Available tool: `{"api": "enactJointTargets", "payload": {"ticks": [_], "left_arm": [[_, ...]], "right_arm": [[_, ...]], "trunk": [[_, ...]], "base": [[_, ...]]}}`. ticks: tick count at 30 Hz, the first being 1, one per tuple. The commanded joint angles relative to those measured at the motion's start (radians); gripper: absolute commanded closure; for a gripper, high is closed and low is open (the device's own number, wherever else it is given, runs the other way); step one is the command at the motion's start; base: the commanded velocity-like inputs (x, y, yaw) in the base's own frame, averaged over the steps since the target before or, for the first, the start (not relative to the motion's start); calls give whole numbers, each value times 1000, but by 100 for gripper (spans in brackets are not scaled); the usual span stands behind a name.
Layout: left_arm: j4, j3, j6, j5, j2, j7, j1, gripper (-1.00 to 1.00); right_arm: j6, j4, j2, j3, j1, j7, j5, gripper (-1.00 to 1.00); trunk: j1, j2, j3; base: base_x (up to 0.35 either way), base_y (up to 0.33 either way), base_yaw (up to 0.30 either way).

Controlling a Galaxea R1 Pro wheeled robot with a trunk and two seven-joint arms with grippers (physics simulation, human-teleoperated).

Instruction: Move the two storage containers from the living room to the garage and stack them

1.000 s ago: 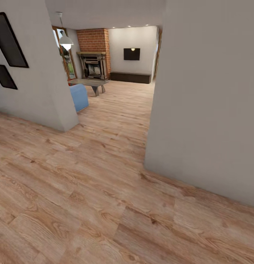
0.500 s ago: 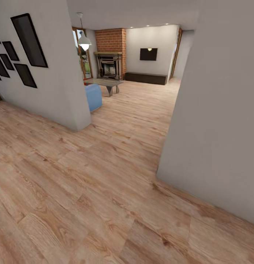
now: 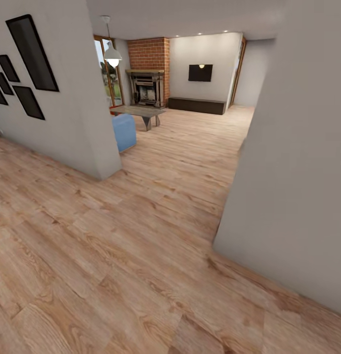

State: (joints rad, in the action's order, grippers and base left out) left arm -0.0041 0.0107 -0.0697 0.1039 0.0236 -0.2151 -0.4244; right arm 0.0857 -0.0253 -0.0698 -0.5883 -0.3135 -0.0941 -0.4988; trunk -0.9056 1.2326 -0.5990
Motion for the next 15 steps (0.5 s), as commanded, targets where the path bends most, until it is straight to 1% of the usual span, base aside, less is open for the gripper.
{"api": "enactJointTargets", "payload": {"ticks": [1, 9, 12, 15], "left_arm": [[0, 0, -2, 10, 0, -3, 0, -100], [0, 0, -2, 10, 0, -3, 0, -100], [0, 0, -2, 10, 0, -3, 0, -100], [0, 0, -2, 10, 0, -3, 0, -100]], "right_arm": [[5, -3, -1, -8, -1, -1, -9, -100], [4, -3, -1, -8, -1, -1, -9, -100], [4, -2, -1, -8, -1, -1, -9, -100], [5, -3, -1, -8, -1, -1, -9, -100]], "trunk": [[-1, 0, -1], [-1, 0, -1], [-1, 0, -1], [-1, 0, -1]], "base": [[322, 0, 0], [322, 0, 6], [322, 0, 163], [322, 0, 259]]}}
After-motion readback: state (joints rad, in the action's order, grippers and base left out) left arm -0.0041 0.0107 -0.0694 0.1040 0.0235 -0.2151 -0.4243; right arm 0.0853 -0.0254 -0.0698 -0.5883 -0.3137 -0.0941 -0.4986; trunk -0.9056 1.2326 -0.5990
